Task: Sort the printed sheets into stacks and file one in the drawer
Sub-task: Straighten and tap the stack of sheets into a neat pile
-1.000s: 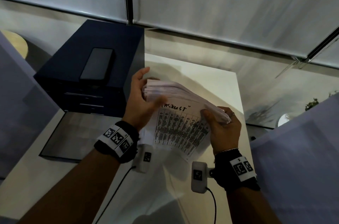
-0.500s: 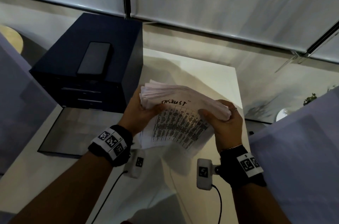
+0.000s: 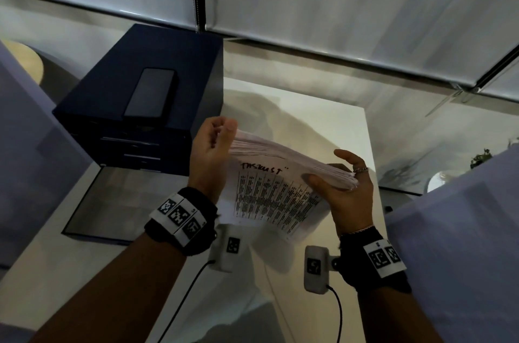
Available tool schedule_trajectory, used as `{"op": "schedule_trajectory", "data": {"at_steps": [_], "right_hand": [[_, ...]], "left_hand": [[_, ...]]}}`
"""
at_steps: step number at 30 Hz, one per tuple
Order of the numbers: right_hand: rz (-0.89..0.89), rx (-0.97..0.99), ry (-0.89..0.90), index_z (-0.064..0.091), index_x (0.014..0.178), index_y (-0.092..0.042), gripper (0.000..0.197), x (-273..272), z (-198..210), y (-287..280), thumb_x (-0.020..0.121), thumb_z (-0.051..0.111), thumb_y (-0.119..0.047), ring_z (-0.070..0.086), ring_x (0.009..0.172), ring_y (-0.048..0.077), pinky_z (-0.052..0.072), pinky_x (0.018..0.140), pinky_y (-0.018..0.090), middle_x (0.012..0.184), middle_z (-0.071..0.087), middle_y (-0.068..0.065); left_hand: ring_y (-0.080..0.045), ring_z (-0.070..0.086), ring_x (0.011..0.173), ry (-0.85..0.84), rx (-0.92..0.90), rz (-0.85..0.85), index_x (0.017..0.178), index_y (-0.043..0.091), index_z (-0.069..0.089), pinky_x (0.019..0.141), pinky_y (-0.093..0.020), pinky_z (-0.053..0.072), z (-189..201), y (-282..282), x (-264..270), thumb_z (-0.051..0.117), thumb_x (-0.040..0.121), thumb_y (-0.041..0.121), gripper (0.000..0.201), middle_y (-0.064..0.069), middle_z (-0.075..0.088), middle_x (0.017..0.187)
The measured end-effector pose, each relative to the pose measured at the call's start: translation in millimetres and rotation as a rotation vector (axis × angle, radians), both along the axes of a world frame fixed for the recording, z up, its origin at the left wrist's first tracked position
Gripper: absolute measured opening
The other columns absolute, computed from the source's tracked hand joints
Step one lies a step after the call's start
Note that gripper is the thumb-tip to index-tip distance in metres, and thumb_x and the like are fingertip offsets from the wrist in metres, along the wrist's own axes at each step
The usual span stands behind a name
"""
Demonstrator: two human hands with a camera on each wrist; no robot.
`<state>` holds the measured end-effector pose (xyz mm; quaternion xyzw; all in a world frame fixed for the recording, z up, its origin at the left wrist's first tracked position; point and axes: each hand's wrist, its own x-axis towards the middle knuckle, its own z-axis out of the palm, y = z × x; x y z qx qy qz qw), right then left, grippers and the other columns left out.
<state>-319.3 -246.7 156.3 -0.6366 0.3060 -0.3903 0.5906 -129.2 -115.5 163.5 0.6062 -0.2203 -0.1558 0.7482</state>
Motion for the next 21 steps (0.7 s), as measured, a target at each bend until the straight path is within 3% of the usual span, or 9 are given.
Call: {"op": "schedule_trajectory", "data": {"at_steps": [3,6,10,15,21], "right_hand": [[-0.033,-0.010,-0.007,0.056,0.119,-0.006,0.065,1.0,0.7,4.1,0.061,0.085,-0.004,0.070,0.079,0.016,0.056,0.063,0.023,0.095,0.066,0.021],[-0.042,-0.038,-0.001,0.056,0.118,-0.002,0.063,2.6,1.6,4.9,0.062,0.084,-0.001,0.069,0.078,0.007,0.055,0.064,0.017,0.096,0.067,0.015],[-0.029,-0.063,0.009,0.057,0.115,-0.001,0.058,2.1,0.9,4.8,0.064,0.084,0.003,0.068,0.081,0.006,0.055,0.066,0.018,0.100,0.065,0.015],[-0.016,-0.080,-0.010,0.057,0.114,-0.001,0.054,2.4,0.9,6.2,0.066,0.080,0.005,0.067,0.078,0.000,0.053,0.063,0.013,0.095,0.063,0.008],[-0.028,-0.105,0.002,0.058,0.109,0.002,0.046,1.4,-2.3,5.1,0.069,0.078,0.009,0.065,0.075,-0.005,0.051,0.061,0.010,0.092,0.064,0.001]], "left_hand": [[-0.020,0.060,0.073,-0.047,0.011,0.055,0.094,0.007,0.062,0.064,-0.036,0.051,4.1,-9.1,-2.0,0.063,0.087,0.034,0.029,-0.007,0.062,0.082],[-0.013,0.060,0.064,-0.076,0.016,0.112,0.086,-0.002,0.063,0.056,-0.026,0.049,3.1,-12.8,-1.0,0.062,0.090,0.010,0.012,-0.006,0.061,0.073],[-0.015,0.054,0.057,-0.071,-0.031,0.112,0.079,-0.005,0.062,0.051,-0.023,0.045,6.0,-15.2,-1.9,0.062,0.094,0.022,0.031,-0.004,0.055,0.062],[-0.018,0.058,0.060,-0.043,-0.013,0.156,0.078,0.002,0.066,0.054,-0.030,0.049,4.6,-18.4,1.4,0.066,0.090,0.012,0.015,-0.002,0.059,0.064],[0.002,0.053,0.056,-0.084,0.017,0.231,0.084,-0.001,0.065,0.053,-0.013,0.043,7.8,-21.0,1.9,0.059,0.090,0.000,0.009,0.000,0.057,0.068]]}}
